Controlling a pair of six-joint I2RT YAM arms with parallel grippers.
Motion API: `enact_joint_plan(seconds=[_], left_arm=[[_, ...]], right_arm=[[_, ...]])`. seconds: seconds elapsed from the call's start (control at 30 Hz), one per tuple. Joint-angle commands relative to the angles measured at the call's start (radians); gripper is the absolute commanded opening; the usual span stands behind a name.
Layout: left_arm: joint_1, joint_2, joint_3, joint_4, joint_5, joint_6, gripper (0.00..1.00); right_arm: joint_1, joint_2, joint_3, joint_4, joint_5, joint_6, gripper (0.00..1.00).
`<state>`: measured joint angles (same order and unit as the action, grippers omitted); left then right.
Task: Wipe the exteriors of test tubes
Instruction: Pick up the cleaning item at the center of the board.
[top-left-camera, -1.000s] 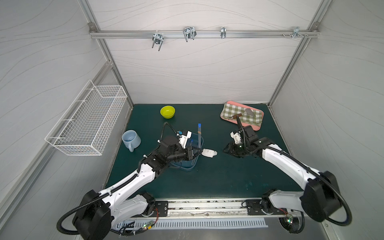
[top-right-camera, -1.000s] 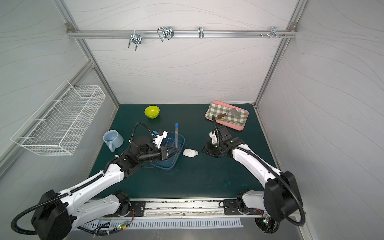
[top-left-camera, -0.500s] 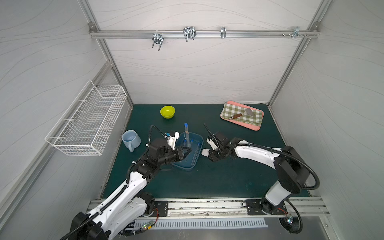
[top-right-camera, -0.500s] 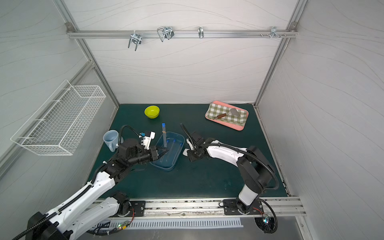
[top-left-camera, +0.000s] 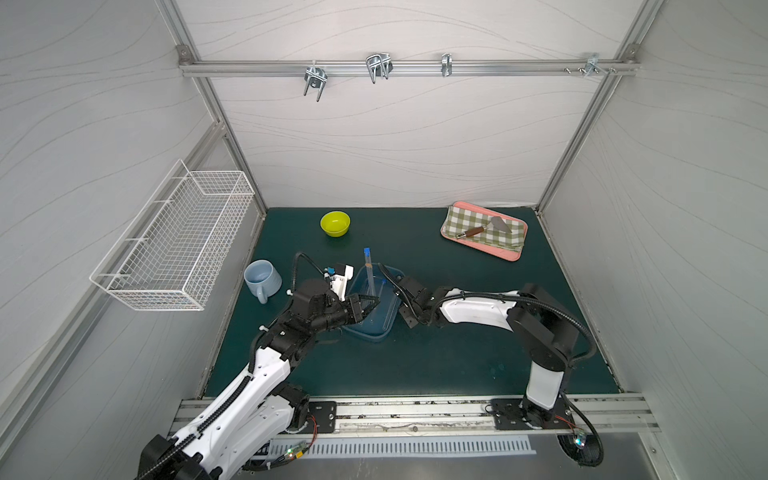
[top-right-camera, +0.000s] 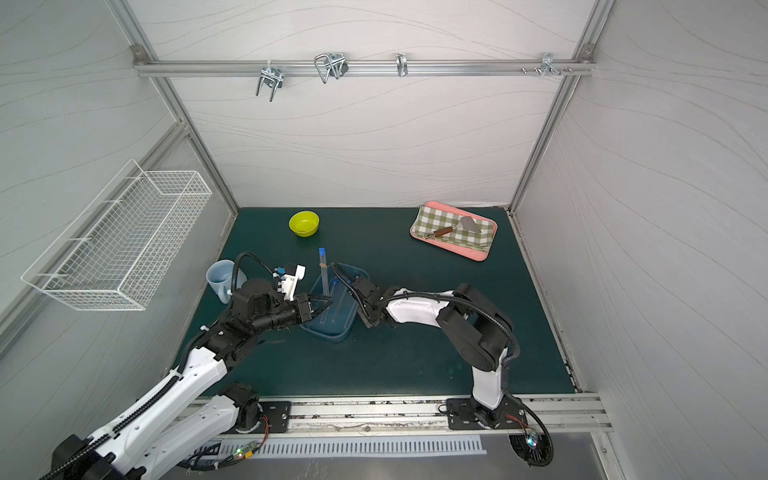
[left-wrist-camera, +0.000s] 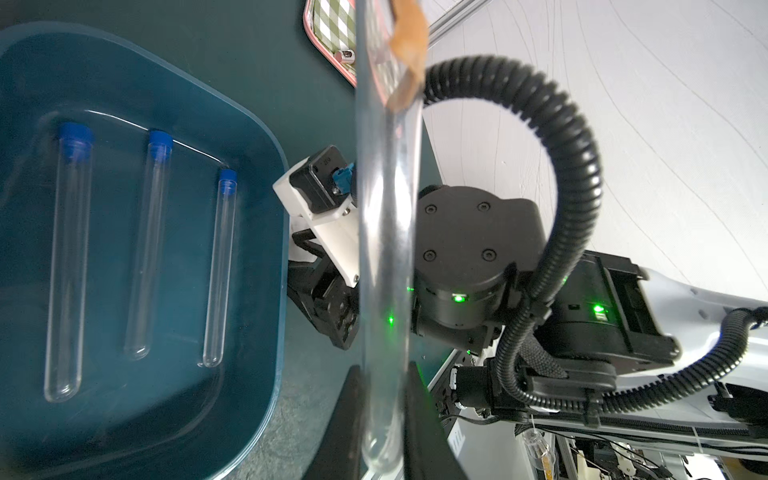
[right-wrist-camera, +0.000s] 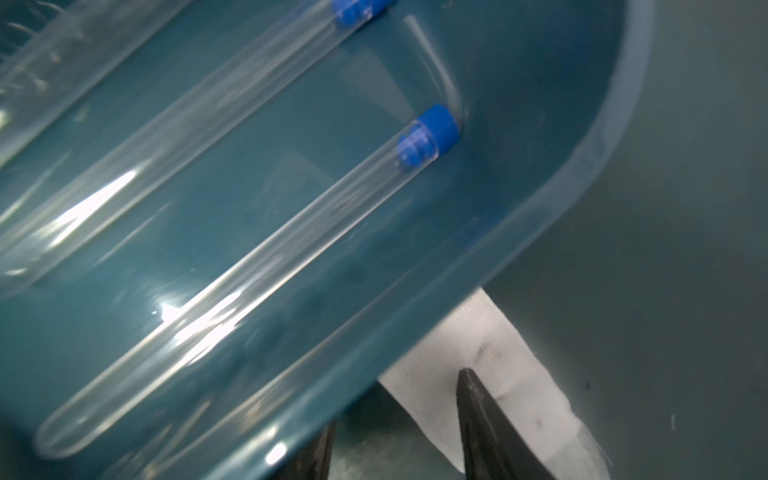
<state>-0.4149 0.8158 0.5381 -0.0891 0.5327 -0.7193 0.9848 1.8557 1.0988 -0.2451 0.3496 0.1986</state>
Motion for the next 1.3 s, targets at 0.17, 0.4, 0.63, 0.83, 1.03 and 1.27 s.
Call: enact_joint_plan(seconds=[0.17,0.4,0.63,0.83,1.03,1.27], left_arm=[[0.007,-0.028,0.0,0.017,0.005,-0.012,0.04],[0.008,-0.026,0.0,0.019,0.008,-0.013,0.04],[0.007,-0.007,0.016,0.017,0.026,0.007,0.04],[0.007,0.052,0.04,0.036,0.072,0.019,0.04],[-0.031,0.138,0.073,0.09,0.09,0.026,0.05],[-0.143,0.263,0.134,0.168,0.073,0.034,0.05]], right_arm=[[0.017,0.03,0.017,0.049,0.122,-0.013,0.38],[0.017,-0.011,0.01,0.041,0.14,-0.004,0.05],[-0.007,-0.111,0.015,-0.028,0.106,0.031,0.0],[-0.124,-0.328,0.013,-0.156,-0.118,0.159,0.0],[-0.295,-0.519,0.019,-0.275,-0.436,0.351,0.0],[-0.362,-0.617,0.009,-0.323,-0.602,0.518,0.0]])
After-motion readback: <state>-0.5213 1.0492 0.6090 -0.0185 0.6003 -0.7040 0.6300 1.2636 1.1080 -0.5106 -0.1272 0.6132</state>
